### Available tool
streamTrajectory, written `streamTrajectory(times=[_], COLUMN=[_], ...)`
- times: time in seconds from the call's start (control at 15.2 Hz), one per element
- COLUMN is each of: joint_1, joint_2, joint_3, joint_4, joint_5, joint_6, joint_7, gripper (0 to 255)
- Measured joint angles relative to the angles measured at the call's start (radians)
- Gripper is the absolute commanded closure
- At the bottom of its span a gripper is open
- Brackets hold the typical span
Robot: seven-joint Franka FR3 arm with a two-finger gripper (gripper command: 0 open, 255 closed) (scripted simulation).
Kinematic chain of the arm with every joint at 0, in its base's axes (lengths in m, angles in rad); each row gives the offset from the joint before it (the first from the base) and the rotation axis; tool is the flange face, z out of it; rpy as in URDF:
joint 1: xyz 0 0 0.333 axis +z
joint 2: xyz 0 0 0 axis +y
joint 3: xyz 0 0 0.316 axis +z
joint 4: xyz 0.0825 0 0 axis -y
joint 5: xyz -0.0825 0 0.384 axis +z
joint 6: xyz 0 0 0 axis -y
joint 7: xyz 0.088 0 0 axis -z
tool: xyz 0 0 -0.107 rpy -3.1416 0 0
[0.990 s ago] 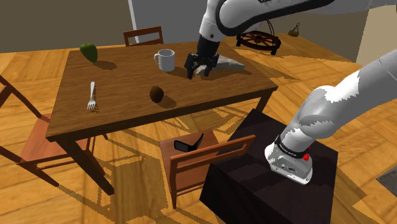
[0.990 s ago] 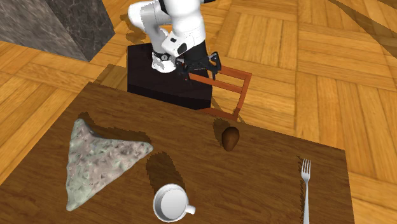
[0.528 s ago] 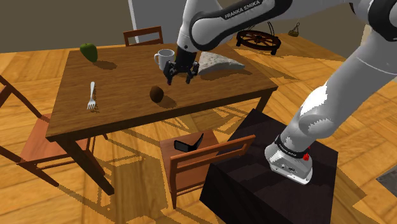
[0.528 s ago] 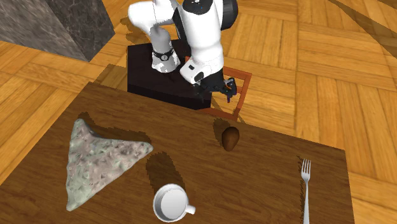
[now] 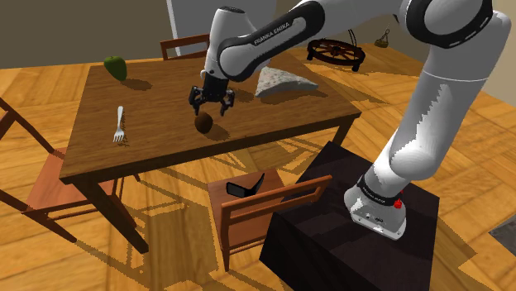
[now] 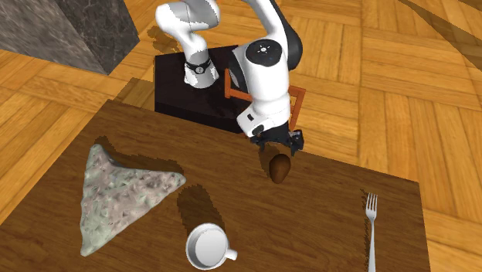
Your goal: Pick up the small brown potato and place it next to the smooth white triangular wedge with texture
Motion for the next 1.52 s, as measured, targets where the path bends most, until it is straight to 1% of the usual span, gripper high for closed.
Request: streamTrajectory(times=[0.07,0.26,0.46,0.99,1.06,1.52], joint_1=[0.009,0.020,0.027,0.031,0.031,0.031], joint_2=[0.026,0.082,0.113,0.128,0.128,0.129], joint_3=[-0.002,-0.009,-0.013,-0.015,-0.015,-0.014], joint_4=[0.016,0.042,0.039,0.040,0.040,0.041], joint_5=[-0.012,-0.032,-0.042,-0.046,-0.046,-0.046], joint_6=[0.012,0.041,0.076,0.090,0.090,0.090], joint_7=[0.023,0.041,0.048,0.051,0.051,0.051], gripper=[0,0,0,0,255,255])
